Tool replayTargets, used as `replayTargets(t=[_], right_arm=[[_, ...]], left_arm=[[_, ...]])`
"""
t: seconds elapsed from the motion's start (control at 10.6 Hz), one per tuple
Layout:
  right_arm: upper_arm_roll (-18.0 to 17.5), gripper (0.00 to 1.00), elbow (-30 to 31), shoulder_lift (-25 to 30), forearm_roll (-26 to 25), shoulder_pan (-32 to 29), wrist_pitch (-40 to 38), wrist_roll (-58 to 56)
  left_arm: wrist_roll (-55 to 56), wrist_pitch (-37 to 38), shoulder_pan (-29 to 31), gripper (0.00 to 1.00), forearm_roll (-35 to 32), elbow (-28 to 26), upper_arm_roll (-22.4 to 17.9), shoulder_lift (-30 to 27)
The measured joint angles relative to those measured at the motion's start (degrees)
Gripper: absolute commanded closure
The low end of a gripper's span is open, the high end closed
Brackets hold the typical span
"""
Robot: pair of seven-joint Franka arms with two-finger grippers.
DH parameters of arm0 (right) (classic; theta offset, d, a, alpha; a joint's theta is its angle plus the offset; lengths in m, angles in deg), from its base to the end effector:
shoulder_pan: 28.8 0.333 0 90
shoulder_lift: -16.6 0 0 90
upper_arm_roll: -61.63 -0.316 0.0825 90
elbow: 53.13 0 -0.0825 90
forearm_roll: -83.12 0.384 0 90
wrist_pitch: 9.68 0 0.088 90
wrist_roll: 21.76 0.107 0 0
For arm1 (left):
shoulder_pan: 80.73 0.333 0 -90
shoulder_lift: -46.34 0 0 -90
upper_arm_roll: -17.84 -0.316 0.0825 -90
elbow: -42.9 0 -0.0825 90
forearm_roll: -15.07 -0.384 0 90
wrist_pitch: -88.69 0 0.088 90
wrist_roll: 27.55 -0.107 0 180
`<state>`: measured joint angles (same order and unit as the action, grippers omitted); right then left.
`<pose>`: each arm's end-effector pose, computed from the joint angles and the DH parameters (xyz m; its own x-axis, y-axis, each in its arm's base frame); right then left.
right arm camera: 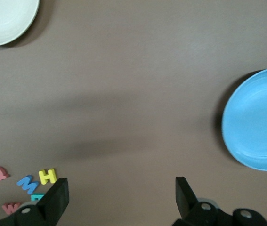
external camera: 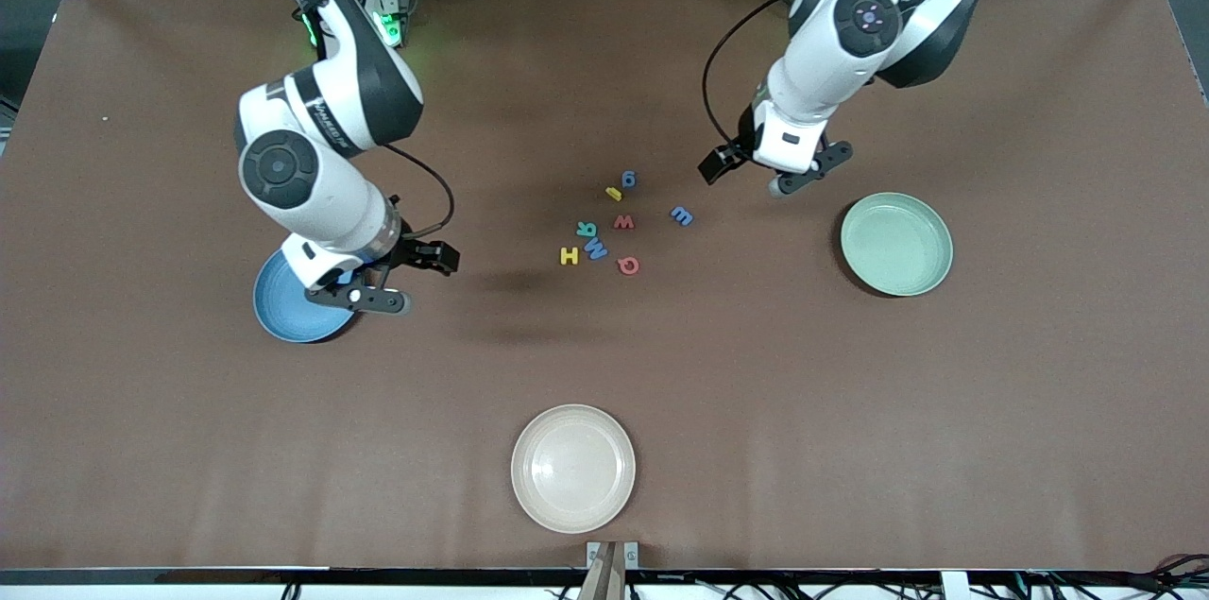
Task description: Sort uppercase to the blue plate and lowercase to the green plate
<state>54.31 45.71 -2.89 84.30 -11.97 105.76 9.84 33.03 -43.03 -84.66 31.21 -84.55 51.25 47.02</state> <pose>0.5888 0.2578 0.3841 0.9869 -0.1437 -0.0729 -0.1459 -0.9889 -0.0264 0.4213 -0.3285 0.3763 0.8268 0.5346 -0.1753 0.5589 -0.8159 0.1478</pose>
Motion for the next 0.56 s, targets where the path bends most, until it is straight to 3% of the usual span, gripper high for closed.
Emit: replayTargets(t=[0.56], right_arm=[[-1.71, 0.02, 0.2, -5.1, -0.22, 3.44, 7.42, 6.97]], left_arm=[[11.28, -12.85, -6.07, 0.0, 0.0, -0.47, 0.88, 10.4]])
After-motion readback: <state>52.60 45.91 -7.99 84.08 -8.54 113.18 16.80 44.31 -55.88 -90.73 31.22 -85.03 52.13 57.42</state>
